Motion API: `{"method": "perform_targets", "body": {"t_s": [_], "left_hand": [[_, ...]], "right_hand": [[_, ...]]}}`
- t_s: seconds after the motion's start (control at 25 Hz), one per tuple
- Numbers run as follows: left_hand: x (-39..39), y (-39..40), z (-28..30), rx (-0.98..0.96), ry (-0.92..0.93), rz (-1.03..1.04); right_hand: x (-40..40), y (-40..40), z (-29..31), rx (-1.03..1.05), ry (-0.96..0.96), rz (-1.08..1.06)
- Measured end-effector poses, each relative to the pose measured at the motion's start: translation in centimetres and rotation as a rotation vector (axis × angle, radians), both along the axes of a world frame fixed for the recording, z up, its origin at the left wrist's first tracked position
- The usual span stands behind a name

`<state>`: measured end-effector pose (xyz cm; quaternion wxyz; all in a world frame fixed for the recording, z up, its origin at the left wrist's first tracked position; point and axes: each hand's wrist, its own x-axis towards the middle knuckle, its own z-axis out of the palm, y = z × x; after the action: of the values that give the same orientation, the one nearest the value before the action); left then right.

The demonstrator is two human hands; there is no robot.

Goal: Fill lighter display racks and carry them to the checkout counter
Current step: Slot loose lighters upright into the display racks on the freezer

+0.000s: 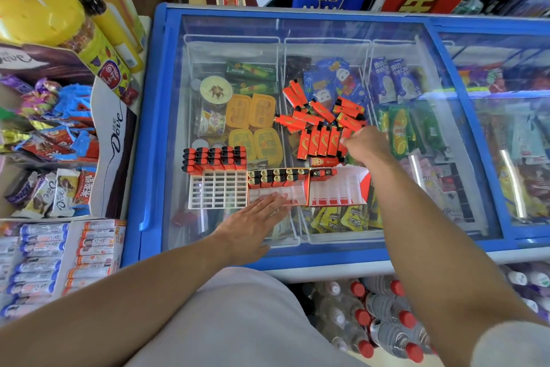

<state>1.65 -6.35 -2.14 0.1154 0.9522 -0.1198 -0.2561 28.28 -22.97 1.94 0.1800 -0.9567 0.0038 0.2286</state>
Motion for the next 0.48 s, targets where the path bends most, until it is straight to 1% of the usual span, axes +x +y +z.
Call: {"method": "perform_targets", "body": {"t_s": [0.08, 0.28, 0.48], "left_hand": [[-0.5, 0.3, 0.2, 0.012, 0.006, 0.005], [-0.3, 0.2, -0.1, -0.04, 0.052, 0.049], [-0.1, 0.0, -0.3, -0.032, 0.057, 0.055]], "right_hand": [[0.7, 0.4, -0.8, -0.028, 0.095, -0.061], [2.2, 0.5, -1.6, 0.066, 0.208, -0.187], [2.2, 0.4, -1.2, -0.018, 0.114, -0.064]]}}
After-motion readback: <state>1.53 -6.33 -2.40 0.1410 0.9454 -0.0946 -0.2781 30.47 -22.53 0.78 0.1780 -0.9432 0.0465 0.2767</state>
